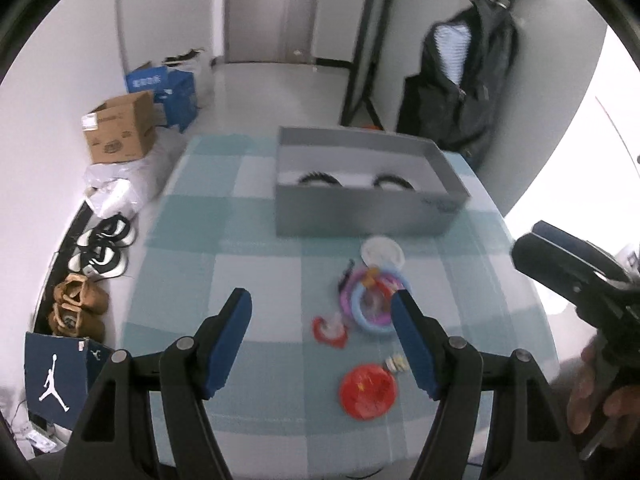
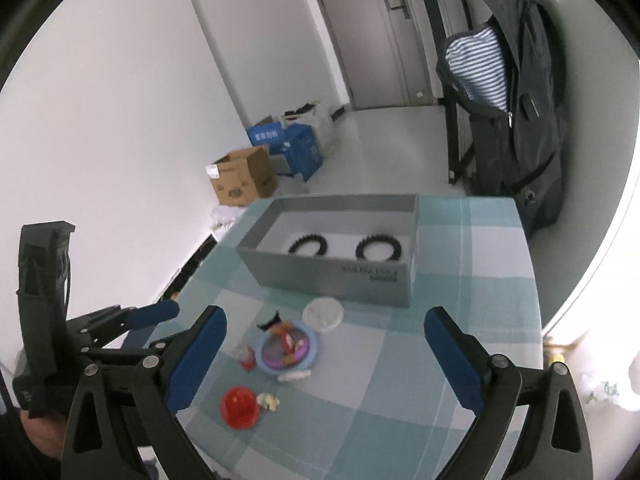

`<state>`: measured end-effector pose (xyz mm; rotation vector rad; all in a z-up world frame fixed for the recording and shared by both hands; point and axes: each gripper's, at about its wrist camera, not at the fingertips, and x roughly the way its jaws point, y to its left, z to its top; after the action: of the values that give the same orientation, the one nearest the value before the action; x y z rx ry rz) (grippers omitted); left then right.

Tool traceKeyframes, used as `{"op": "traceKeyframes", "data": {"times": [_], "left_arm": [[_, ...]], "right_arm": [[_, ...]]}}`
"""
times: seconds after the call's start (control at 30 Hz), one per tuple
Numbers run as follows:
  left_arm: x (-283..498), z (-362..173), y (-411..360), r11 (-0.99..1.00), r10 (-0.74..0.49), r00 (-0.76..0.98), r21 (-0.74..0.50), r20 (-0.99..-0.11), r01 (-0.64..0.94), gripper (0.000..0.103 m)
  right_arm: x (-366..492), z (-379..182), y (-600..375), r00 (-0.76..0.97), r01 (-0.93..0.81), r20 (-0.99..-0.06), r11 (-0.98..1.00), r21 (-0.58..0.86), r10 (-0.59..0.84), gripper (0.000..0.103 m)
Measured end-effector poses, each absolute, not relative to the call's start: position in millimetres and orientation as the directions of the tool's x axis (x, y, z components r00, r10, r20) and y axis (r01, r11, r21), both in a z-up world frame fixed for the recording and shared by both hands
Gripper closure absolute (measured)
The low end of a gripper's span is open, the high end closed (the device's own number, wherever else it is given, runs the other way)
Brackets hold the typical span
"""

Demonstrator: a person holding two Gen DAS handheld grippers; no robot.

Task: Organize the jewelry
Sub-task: 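Move the left gripper back to the red China badge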

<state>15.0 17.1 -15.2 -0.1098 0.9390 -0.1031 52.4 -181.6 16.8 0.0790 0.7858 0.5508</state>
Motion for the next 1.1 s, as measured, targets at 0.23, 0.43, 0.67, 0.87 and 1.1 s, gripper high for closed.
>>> {"op": "traceKeyframes", "data": {"times": [0.23,0.43,0.67,0.87,1.1], "left_arm": [[-6,-34,6,0.981,-0.189,0.507,-0.143,-0.841,0.128,0.035],[-15,-51,-8,0.972,-0.206,0.441,-0.132,-0.874,0.192,0.034],[-9,-55,-11,0.977,-0.175,0.425,-0.106,-0.888,0.183,0.03],[-14,-58,-22,0.981,-0.109,0.446,-0.022,-0.888,0.195,0.03],[-14,-58,-24,0.981,-0.11,0.437,-0.028,-0.893,0.191,0.03]], "right_arm": [[36,8,-189,0.584,-0.385,-0.677,0.887,0.256,0.449,0.003],[30,6,-189,0.581,-0.385,-0.694,0.895,0.227,0.426,0.004],[32,1,-196,0.584,-0.344,-0.713,0.914,0.215,0.388,0.004],[32,1,-202,0.583,-0.336,-0.711,0.913,0.23,0.394,0.004],[33,-2,-206,0.575,-0.329,-0.715,0.913,0.242,0.398,0.004]]}}
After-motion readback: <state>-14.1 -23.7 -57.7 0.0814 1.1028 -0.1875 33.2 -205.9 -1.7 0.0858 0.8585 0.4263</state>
